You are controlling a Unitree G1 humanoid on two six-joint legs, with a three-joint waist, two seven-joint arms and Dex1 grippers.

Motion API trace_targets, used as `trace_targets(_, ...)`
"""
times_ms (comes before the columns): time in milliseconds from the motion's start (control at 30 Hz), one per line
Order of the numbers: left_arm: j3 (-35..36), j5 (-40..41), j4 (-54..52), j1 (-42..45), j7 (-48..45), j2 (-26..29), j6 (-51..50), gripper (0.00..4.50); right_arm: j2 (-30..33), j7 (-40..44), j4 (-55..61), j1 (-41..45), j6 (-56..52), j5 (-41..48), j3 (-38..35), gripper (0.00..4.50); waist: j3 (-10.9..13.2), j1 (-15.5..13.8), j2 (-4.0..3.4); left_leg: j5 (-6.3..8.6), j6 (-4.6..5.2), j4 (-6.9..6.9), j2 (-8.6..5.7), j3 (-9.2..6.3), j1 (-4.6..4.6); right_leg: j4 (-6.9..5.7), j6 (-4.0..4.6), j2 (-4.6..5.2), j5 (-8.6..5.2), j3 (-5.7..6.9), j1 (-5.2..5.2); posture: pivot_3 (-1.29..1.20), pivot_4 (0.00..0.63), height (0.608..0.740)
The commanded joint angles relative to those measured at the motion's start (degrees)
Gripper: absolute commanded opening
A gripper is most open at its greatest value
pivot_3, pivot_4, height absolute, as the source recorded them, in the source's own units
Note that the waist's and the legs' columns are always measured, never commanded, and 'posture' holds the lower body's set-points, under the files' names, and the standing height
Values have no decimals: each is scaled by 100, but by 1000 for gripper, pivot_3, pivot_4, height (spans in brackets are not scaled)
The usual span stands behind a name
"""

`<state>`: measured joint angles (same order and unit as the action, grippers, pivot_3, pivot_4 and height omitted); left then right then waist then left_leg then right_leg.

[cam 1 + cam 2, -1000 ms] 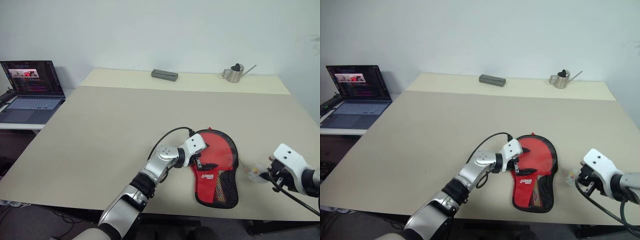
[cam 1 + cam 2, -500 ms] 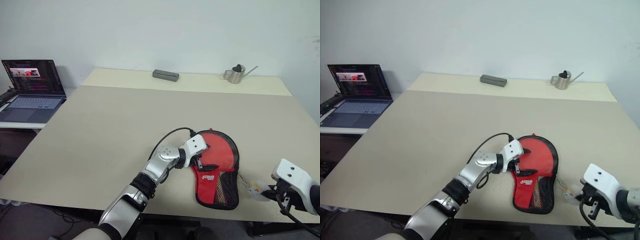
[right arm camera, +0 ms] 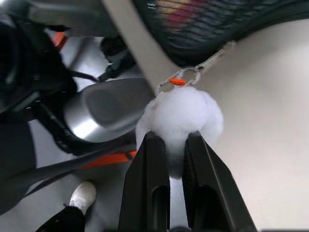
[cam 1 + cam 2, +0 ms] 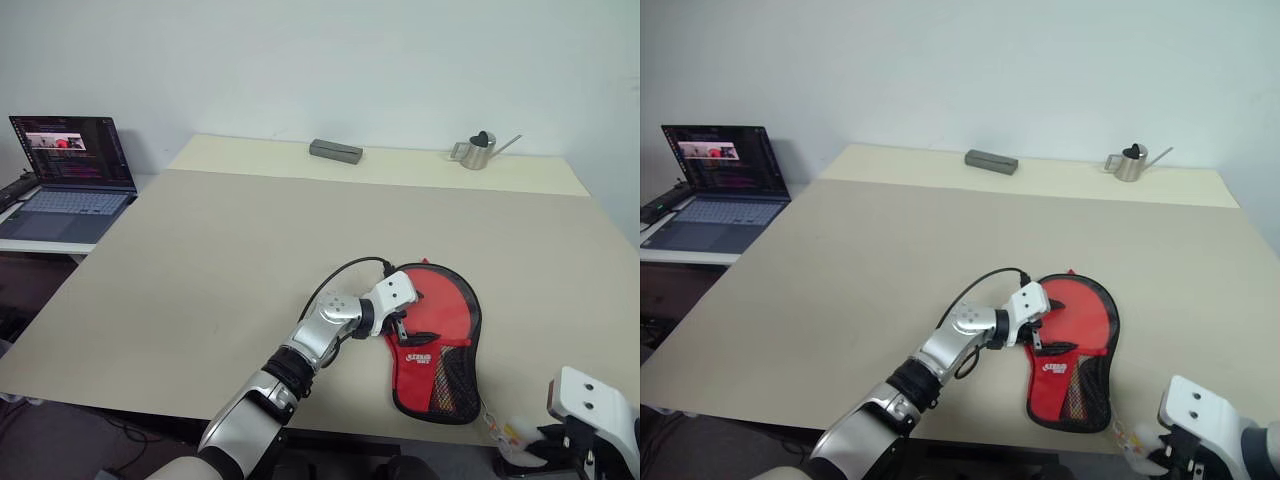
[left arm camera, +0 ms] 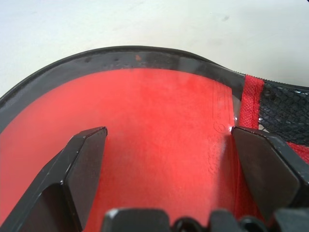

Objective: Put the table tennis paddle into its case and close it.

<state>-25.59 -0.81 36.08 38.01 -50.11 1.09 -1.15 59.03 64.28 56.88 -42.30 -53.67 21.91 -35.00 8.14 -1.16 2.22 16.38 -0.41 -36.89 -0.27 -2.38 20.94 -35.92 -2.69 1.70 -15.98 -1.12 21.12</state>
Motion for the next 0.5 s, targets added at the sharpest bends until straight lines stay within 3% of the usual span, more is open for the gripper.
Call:
trace_targets(33, -515, -644, 892, -487, -107, 290, -456, 4500, -28, 166, 303, -136, 85, 190, -49, 12, -1, -4, -1, 1, -2, 0, 1, -9, -1, 0, 4, 2, -3, 10, 0, 0, 150, 740)
trace_targets(500, -507, -672, 868, -473, -97, 289, -479, 4500, 443, -768, 312, 63, 464, 1090, 885, 10, -1, -11, -2, 7, -14, 0, 2, -65, -9, -1, 29, 3, -25, 40, -62, 0, 150, 740)
